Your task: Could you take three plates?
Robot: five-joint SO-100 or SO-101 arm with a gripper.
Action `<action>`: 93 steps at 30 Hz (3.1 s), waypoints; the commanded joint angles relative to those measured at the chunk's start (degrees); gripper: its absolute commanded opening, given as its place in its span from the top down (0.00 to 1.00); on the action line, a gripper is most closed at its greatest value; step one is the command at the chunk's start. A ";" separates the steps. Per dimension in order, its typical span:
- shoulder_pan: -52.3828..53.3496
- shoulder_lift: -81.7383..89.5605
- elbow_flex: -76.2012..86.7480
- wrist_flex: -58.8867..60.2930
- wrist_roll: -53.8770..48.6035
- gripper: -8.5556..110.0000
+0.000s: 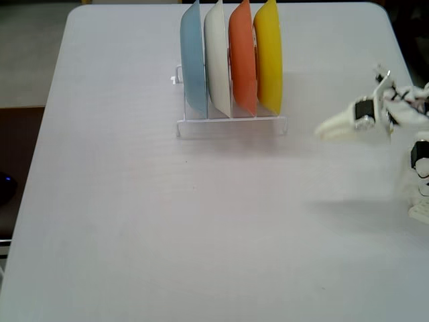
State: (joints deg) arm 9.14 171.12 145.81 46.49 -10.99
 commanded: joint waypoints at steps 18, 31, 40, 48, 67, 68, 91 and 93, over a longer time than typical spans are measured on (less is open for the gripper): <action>20.83 -46.67 -58.71 8.79 -32.26 0.67; 23.73 -62.58 -72.69 14.06 -34.98 0.66; 24.17 -69.87 -80.86 15.91 -36.12 0.75; 23.82 -74.88 -93.52 24.17 -35.68 0.93; 21.36 -60.38 -114.52 32.78 -20.48 0.93; 20.74 -58.01 -112.76 32.78 -18.72 0.93; -16.00 -35.33 -79.01 4.57 9.76 0.93; -17.58 -35.42 -76.03 -1.05 9.32 0.93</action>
State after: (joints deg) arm -5.62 134.47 67.76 54.40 -1.76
